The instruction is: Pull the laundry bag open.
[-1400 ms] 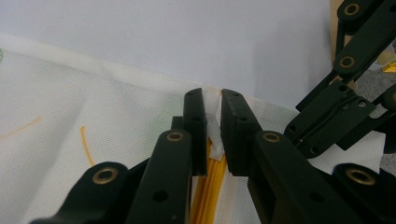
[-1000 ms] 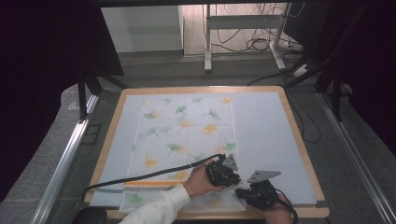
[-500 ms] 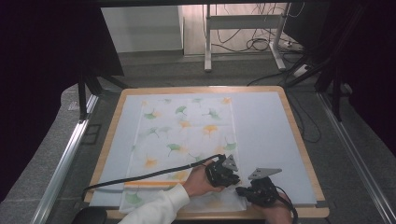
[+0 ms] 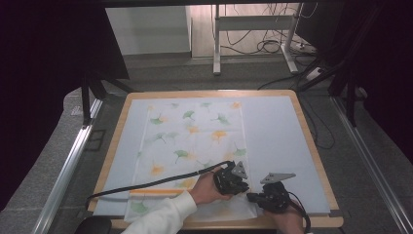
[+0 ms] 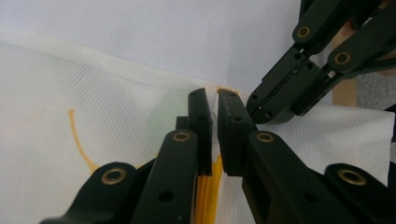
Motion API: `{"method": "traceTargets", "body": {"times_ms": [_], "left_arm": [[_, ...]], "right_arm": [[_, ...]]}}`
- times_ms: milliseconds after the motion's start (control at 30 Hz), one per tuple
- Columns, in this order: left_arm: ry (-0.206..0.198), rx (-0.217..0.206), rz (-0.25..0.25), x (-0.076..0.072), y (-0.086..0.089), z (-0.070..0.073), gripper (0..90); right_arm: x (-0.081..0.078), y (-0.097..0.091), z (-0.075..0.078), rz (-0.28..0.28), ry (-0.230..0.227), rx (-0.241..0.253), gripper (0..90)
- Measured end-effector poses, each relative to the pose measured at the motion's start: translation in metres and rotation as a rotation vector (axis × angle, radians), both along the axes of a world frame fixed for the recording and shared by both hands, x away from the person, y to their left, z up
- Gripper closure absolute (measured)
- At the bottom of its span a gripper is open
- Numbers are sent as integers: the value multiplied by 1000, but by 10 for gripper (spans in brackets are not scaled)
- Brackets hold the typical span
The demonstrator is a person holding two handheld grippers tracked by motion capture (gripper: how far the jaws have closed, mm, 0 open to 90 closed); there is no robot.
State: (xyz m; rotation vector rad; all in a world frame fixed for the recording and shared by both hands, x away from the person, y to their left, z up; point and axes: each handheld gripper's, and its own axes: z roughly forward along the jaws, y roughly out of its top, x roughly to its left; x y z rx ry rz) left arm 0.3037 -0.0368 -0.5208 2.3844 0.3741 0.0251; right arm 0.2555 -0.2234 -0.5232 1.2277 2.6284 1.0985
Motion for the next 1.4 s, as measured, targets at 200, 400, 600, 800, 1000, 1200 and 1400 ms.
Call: {"method": "traceTargets", "body": {"times_ms": [200, 400, 600, 800, 1000, 1200, 1400], "left_arm": [[13, 11, 1, 1, 9, -1, 865], [29, -21, 12, -2, 16, -4, 893], [26, -13, 6, -3, 17, -2, 900], [35, -14, 3, -2, 18, -2, 900], [40, -20, 9, -2, 17, -4, 900], [30, -17, 7, -2, 17, -3, 900], [26, -6, 4, -2, 18, -3, 900]], "right_arm": [[1, -2, -1, 1, 13, 13, 895], [1, -3, -1, 2, 12, 15, 895], [1, -3, -1, 1, 12, 16, 895], [2, -3, -1, -5, 19, 29, 895], [6, -1, 1, -28, 34, 35, 893], [19, 3, 1, -96, 53, 53, 893], [21, 1, -1, -109, 84, 81, 895]]}}
